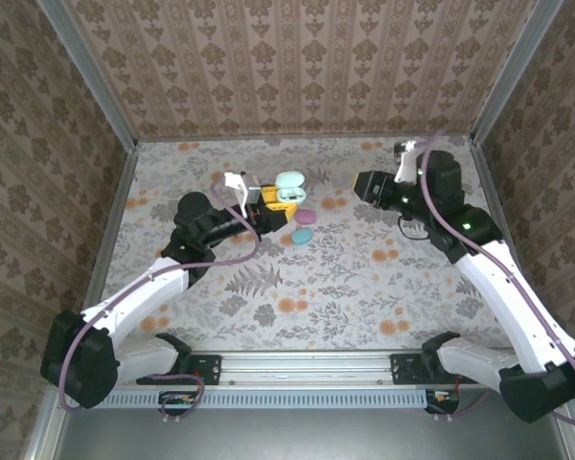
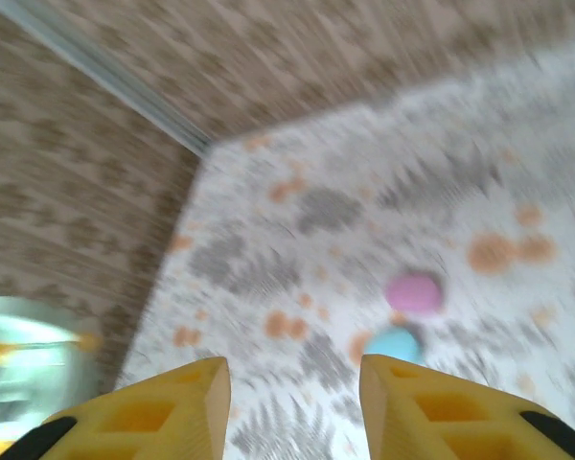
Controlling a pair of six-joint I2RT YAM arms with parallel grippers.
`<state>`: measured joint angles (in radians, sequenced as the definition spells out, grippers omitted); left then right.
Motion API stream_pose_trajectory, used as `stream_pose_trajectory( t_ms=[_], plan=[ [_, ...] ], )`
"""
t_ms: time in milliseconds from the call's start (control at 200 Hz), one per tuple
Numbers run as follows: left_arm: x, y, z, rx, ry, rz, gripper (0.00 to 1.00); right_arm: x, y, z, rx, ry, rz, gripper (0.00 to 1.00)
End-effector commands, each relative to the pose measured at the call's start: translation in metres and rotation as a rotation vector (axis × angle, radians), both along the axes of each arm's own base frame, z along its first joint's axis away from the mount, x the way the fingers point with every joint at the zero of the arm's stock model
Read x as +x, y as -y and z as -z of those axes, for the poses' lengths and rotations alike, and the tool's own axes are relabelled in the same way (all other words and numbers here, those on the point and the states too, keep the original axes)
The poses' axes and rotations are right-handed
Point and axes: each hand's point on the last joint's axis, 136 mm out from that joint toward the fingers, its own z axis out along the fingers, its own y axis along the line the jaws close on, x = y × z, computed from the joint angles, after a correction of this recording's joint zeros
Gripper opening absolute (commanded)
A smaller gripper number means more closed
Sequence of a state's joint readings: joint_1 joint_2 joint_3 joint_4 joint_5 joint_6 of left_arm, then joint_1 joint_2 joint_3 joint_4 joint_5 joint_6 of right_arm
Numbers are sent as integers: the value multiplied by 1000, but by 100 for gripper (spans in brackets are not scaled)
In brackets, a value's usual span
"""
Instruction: Insert the wireless bluetooth earbuds into the charging case
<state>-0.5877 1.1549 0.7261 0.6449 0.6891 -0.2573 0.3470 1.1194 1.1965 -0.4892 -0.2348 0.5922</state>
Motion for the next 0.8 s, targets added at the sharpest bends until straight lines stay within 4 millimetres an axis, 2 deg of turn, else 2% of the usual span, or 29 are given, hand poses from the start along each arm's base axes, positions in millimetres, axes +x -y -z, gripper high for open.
stream_pose_trajectory(
  t_ms=[0, 100, 305, 420, 565, 795],
  plan=[
    [-3, -11, -18, -49, 72, -47, 25, -20, 4, 86, -60, -324, 21, 41],
    [2, -18, -18, -52, 74, -98, 25, -30, -4, 133, -74, -481, -5, 39],
    [3, -24, -24, -54, 95, -118, 25, -40, -13, 211, -184, -680, -31, 40],
    [3, -27, -26, -47, 105, -128, 25, -42, -35, 229, -177, -716, -72, 41],
    [3, -30, -29, -47, 113, -136, 25, -40, -23, 258, -300, -792, 6, 45],
    [1, -33, -32, -34, 123, -144, 25, -39, -35, 279, -315, -830, -14, 46]
  ],
)
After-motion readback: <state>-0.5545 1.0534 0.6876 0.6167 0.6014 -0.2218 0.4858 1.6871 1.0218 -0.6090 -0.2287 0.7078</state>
